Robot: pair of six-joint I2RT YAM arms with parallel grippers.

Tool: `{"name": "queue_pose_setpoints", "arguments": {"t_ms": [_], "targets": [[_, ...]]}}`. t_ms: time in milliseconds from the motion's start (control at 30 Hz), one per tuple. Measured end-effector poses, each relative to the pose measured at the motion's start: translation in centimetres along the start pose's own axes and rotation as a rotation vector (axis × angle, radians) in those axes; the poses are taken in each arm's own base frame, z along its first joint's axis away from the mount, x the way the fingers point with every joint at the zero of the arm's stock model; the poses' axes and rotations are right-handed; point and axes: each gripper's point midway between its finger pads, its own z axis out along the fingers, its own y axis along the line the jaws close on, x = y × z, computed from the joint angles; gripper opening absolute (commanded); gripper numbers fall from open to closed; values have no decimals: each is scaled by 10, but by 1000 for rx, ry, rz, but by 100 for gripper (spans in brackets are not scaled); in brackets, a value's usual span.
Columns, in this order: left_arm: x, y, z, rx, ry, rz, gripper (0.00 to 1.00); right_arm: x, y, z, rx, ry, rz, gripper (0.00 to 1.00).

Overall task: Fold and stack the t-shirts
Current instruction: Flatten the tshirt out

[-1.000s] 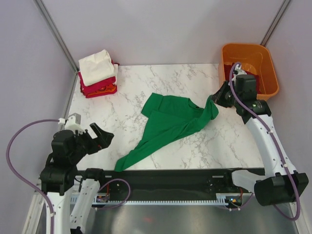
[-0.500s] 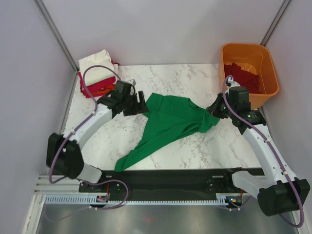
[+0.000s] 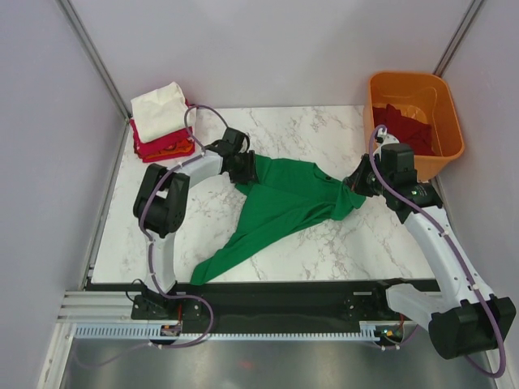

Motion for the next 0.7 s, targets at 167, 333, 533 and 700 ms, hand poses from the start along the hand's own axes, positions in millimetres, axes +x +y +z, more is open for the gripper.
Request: {"name": "queue_pose_setpoints", "arguments": {"t_ms": [167, 333, 533, 700], "targets": [[-4, -6, 4, 34, -4, 10, 45, 1, 1, 1, -1, 6, -7, 0], [-6, -14, 5, 64, -12, 21, 39, 4, -1, 5, 10, 18, -10, 0], [7, -16, 9, 64, 5, 30, 48, 5, -3, 8, 22, 23, -11, 0], [8, -12, 5, 46, -8, 32, 52, 5, -4, 8, 24, 23, -12, 0]]}}
